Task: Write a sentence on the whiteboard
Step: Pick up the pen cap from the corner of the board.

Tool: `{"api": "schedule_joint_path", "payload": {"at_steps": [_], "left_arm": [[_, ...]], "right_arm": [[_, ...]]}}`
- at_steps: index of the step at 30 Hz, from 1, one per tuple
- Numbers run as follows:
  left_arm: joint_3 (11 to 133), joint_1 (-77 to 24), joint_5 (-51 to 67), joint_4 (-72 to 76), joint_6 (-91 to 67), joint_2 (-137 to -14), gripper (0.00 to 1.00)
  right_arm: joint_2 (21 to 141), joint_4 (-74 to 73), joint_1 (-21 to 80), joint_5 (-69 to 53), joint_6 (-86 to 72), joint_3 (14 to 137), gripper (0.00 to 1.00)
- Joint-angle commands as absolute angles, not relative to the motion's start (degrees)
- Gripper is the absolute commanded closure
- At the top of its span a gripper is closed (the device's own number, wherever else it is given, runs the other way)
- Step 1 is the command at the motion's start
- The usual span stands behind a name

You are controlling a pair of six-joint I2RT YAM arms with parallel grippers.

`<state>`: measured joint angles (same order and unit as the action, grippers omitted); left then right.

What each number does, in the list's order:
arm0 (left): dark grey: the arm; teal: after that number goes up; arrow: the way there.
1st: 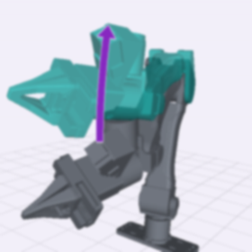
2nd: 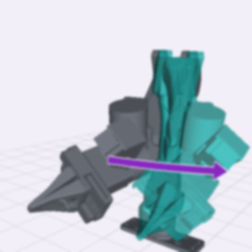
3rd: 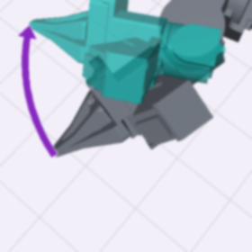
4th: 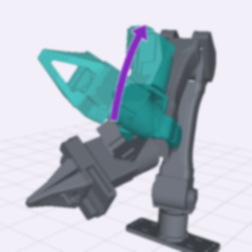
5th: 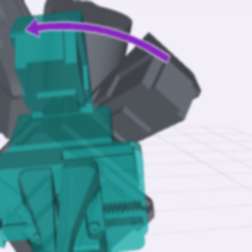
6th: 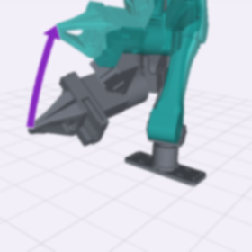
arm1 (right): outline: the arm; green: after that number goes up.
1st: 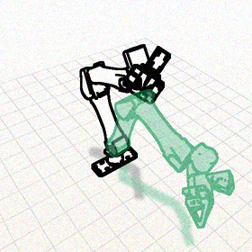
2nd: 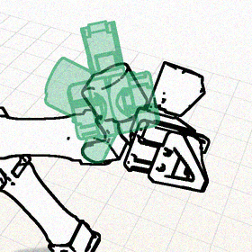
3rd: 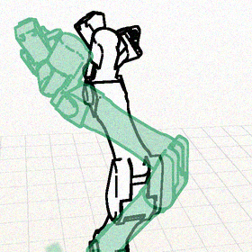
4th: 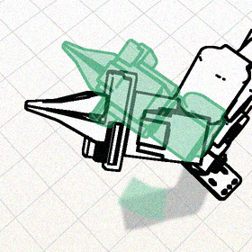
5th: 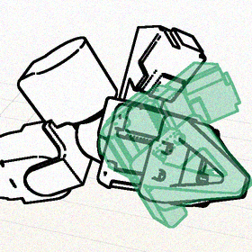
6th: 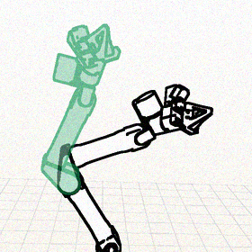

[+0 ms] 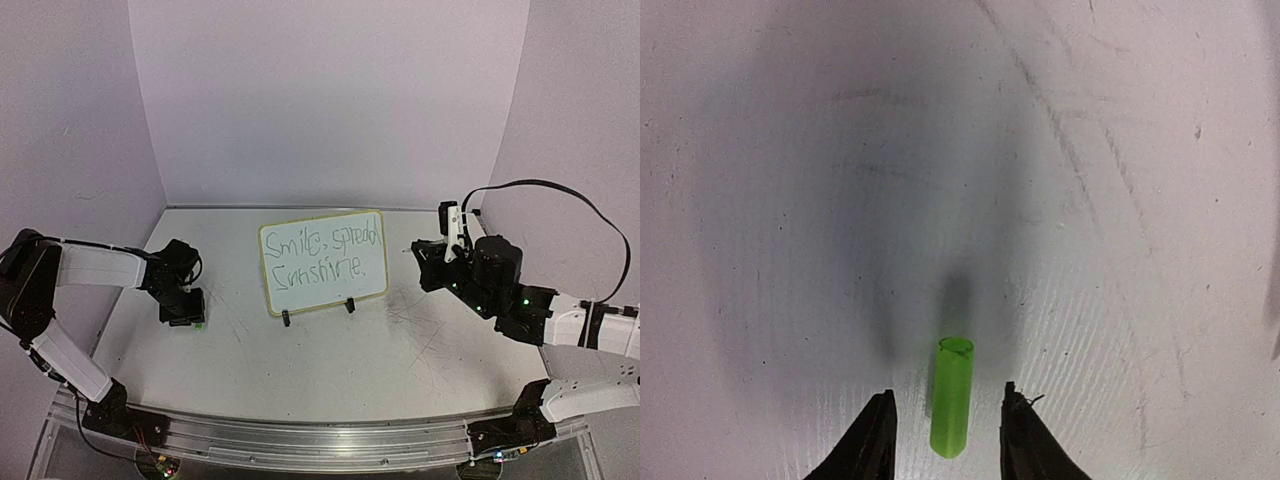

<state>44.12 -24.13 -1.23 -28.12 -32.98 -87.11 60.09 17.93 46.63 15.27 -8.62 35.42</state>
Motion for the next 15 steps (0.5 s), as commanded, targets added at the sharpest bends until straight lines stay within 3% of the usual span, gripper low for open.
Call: {"api": "schedule_joint_path", "payload": {"at_steps": [1, 7, 15], "left_arm": [[44.25, -24.89, -3.99, -28.47, -32.08, -89.17, 0.67], [43.60, -25.62, -4.63, -27.12, -31.44, -91.89, 0.74], [41.81, -27.76, -2.27, -26.46, -30.78, -84.15, 0.93]], "right_arm": [[60.56, 19.95, 46.67, 14.33, -9.20, 37.11, 1.00], [60.63, 19.84, 46.66, 14.48, -9.70, 37.44, 1.00], [61.44, 17.28, 46.48, 11.74, -10.60, 40.34, 1.00]]}}
